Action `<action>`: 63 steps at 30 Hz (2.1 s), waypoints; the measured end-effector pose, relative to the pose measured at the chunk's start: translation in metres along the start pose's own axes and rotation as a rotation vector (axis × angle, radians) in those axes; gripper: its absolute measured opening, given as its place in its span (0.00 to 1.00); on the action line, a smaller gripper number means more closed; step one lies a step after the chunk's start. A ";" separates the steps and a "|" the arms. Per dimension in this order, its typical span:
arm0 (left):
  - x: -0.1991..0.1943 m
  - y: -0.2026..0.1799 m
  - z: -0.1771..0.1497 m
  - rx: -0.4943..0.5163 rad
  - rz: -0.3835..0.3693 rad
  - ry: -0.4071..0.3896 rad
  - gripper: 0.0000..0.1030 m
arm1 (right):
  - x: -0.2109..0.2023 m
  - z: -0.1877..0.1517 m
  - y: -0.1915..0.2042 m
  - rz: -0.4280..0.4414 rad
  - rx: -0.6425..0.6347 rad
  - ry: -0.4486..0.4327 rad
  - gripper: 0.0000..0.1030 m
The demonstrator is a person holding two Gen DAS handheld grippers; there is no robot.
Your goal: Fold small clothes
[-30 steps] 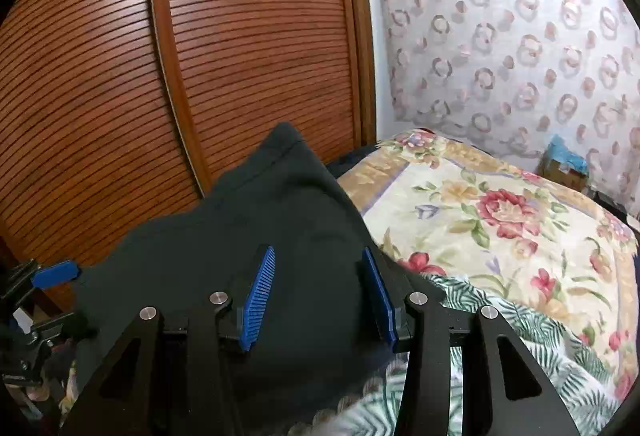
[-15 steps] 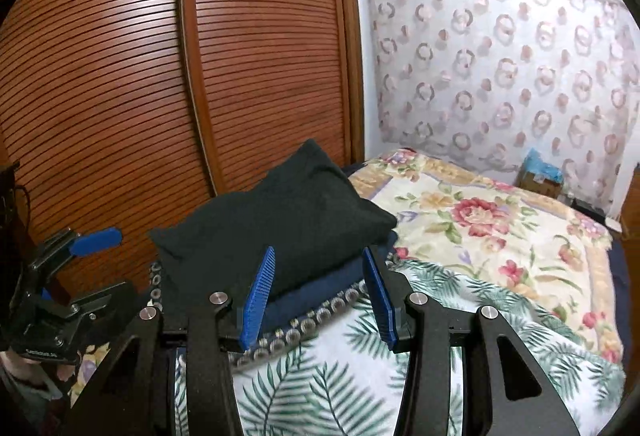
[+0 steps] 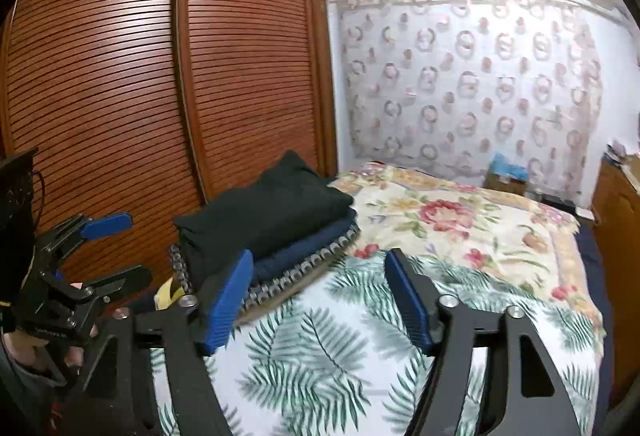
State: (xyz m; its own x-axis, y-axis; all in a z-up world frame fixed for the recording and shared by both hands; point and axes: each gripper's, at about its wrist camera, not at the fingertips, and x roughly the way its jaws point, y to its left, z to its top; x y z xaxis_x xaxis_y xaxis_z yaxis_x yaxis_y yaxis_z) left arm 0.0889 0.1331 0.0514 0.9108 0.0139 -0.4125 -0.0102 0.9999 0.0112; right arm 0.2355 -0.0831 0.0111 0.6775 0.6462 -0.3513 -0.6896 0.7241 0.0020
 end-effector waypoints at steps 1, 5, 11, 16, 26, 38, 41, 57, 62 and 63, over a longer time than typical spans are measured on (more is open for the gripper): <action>0.000 -0.004 -0.001 0.001 -0.007 0.005 0.92 | -0.008 -0.005 0.002 -0.015 0.003 -0.001 0.74; 0.000 -0.024 -0.010 0.004 -0.040 0.025 0.92 | -0.043 -0.030 0.007 -0.076 0.022 0.017 0.74; -0.005 -0.060 -0.017 0.031 -0.075 0.041 0.92 | -0.095 -0.052 0.019 -0.159 0.065 0.013 0.74; -0.020 -0.077 -0.016 0.022 -0.098 0.015 0.92 | -0.135 -0.056 0.031 -0.242 0.115 -0.010 0.75; -0.035 -0.096 -0.002 0.018 -0.084 -0.023 0.92 | -0.199 -0.058 0.061 -0.325 0.151 -0.088 0.75; -0.042 -0.099 0.001 0.001 -0.090 -0.051 0.92 | -0.205 -0.063 0.076 -0.370 0.169 -0.095 0.75; -0.043 -0.100 0.001 0.001 -0.086 -0.052 0.92 | -0.208 -0.065 0.071 -0.372 0.166 -0.094 0.75; -0.043 -0.099 0.000 0.002 -0.090 -0.051 0.92 | -0.211 -0.066 0.061 -0.370 0.161 -0.097 0.75; -0.043 -0.101 -0.001 0.001 -0.088 -0.050 0.92 | -0.211 -0.070 0.056 -0.371 0.161 -0.097 0.75; -0.043 -0.100 -0.001 0.000 -0.087 -0.051 0.92 | -0.211 -0.070 0.055 -0.372 0.161 -0.097 0.75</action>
State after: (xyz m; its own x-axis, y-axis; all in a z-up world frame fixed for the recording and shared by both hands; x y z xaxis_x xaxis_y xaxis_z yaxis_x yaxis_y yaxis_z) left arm 0.0502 0.0320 0.0675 0.9281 -0.0733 -0.3650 0.0700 0.9973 -0.0224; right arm 0.0366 -0.1960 0.0199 0.8991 0.3475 -0.2663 -0.3496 0.9360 0.0410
